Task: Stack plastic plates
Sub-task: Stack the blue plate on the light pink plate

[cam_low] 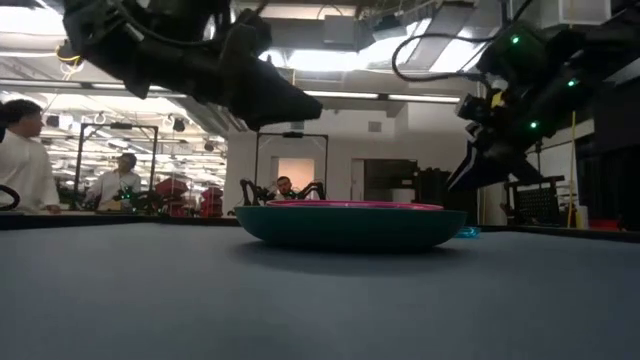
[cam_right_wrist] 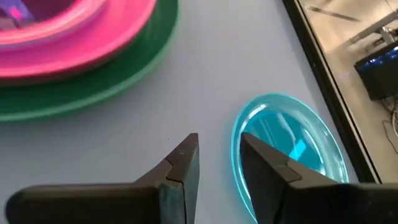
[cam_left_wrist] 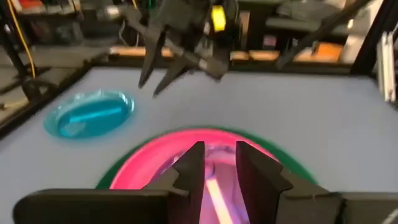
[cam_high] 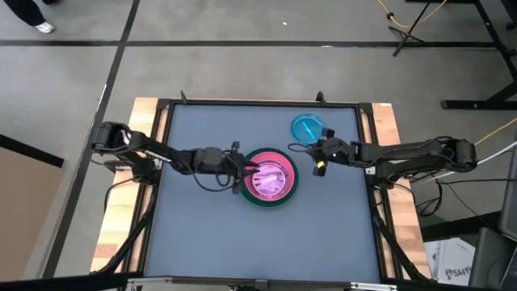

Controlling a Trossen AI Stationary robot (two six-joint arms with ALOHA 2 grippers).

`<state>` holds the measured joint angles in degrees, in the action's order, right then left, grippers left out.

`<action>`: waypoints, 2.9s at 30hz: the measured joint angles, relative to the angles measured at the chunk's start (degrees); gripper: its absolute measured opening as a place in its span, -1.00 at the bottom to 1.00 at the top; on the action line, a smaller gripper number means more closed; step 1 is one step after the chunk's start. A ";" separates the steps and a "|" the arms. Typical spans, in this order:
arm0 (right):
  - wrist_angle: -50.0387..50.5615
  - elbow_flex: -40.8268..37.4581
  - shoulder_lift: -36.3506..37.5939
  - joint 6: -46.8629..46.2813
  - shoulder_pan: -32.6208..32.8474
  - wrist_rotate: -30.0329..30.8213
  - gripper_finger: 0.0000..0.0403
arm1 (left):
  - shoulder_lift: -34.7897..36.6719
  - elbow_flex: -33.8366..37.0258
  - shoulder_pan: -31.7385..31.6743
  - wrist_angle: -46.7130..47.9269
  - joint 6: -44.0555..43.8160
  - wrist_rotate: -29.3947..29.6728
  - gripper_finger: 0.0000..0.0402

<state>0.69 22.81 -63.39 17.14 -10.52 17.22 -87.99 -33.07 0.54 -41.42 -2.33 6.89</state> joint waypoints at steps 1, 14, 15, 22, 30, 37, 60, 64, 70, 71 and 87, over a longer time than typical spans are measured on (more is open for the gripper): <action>-0.05 0.00 -0.37 0.52 -0.91 -0.06 -0.47 | -0.13 0.63 0.16 -1.89 0.02 -0.14 -0.58; -8.96 -0.03 -12.66 1.35 -8.37 -5.25 -0.47 | -0.28 1.13 0.41 -3.33 1.42 -0.37 -0.58; -10.18 -0.04 -13.48 1.36 -8.57 -4.91 -0.47 | -0.28 1.13 0.41 -3.36 1.41 -0.37 -0.58; -14.10 -0.04 -18.05 2.83 -10.99 -5.82 -0.47 | -0.29 1.13 0.41 -3.32 1.39 -0.36 -0.58; -17.49 -0.04 -22.58 4.15 -14.74 -6.52 -0.47 | -0.30 1.13 0.39 -3.27 1.42 0.48 -0.58; -19.37 -0.02 -23.76 6.55 -15.00 -6.32 -0.66 | -0.30 1.13 0.37 -3.20 1.44 1.62 -0.58; -19.74 0.02 -15.70 11.46 -2.97 -1.09 -1.00 | -0.30 1.13 2.42 -3.22 0.96 4.51 -0.58; -19.83 0.07 -11.56 10.21 2.83 -0.39 -1.00 | -0.30 1.13 3.85 -3.22 0.92 7.82 -0.58; -18.63 2.32 -9.12 8.46 12.32 0.39 -1.00 | -0.30 1.13 6.39 -3.22 -1.99 8.93 -0.58; -18.16 2.98 -9.24 8.35 13.88 0.48 -1.00 | -0.30 1.13 6.91 -3.22 -2.49 9.03 -0.58; -18.01 10.32 -19.42 2.42 26.89 1.39 -1.00 | -0.30 1.13 17.83 -3.22 -9.66 11.29 -0.58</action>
<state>-17.32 33.13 -82.81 19.56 16.37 18.60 -88.29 -31.94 18.37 -44.64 -11.98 18.18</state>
